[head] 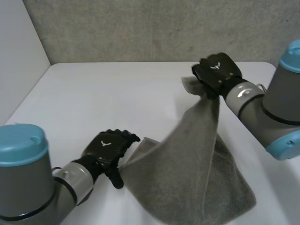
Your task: Fold the towel.
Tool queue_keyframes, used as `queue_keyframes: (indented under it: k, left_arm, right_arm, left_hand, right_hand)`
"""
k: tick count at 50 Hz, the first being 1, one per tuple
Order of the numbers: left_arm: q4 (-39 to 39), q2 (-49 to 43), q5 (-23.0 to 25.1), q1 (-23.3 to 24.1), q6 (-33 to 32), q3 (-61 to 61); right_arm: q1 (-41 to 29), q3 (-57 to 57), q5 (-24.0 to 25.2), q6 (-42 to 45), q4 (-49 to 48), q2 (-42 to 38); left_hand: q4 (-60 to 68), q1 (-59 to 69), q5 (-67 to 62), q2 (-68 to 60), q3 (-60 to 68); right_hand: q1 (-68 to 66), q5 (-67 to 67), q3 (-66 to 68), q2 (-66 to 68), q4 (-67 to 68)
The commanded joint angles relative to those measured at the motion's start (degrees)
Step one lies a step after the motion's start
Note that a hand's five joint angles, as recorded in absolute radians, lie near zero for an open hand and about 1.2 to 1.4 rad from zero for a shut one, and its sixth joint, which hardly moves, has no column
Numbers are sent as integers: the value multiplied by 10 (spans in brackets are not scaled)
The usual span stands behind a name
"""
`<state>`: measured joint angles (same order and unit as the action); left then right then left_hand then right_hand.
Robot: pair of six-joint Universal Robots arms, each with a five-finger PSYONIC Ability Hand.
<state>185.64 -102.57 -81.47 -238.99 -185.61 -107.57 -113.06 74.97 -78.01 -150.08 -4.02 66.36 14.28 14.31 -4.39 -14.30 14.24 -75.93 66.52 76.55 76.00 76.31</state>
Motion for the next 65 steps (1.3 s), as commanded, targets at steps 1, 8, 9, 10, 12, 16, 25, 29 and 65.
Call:
queue_keyframes:
  k: [1,8,9,10,12,16,25,29,65]
  left_arm:
    - [0,-75,-3,26,-1,38]
    - [23,-121,-47,31,-1,75]
    - [28,-127,-60,31,-1,81]
    - [28,-127,-60,31,-1,81]
    - [30,-142,-69,32,-3,92]
    - [31,-158,-73,31,-5,103]
    - [23,-178,-73,32,-4,112]
    - [23,-171,-72,33,-3,105]
    - [27,-173,-66,63,-7,144]
  right_arm:
    - [43,61,8,42,57,13]
    - [90,138,37,49,66,85]
    - [90,138,37,49,66,85]
    - [101,149,50,50,66,99]
    - [113,158,63,51,67,116]
    - [140,180,86,50,67,153]
    - [145,194,92,51,67,176]
    - [148,190,92,52,66,175]
    - [156,121,91,42,60,135]
  left_hand:
    - [18,18,-17,-18,19]
    - [17,16,-15,-16,17]
    - [18,18,-17,-18,19]
    - [18,18,-17,-18,19]
    - [18,18,-17,-18,19]
    - [23,23,-22,-23,24]
    - [284,283,-282,-283,284]
    - [311,311,-310,-311,311]
    - [657,657,-656,-657,658]
  right_hand:
    - [-41,35,35,40,37]
    - [-41,35,35,40,37]
    - [-41,35,35,40,37]
    - [-41,35,35,40,37]
    - [-41,35,35,40,37]
    - [-41,35,35,40,37]
    - [-41,35,35,40,37]
    - [-41,35,35,40,37]
    - [-41,35,35,40,37]
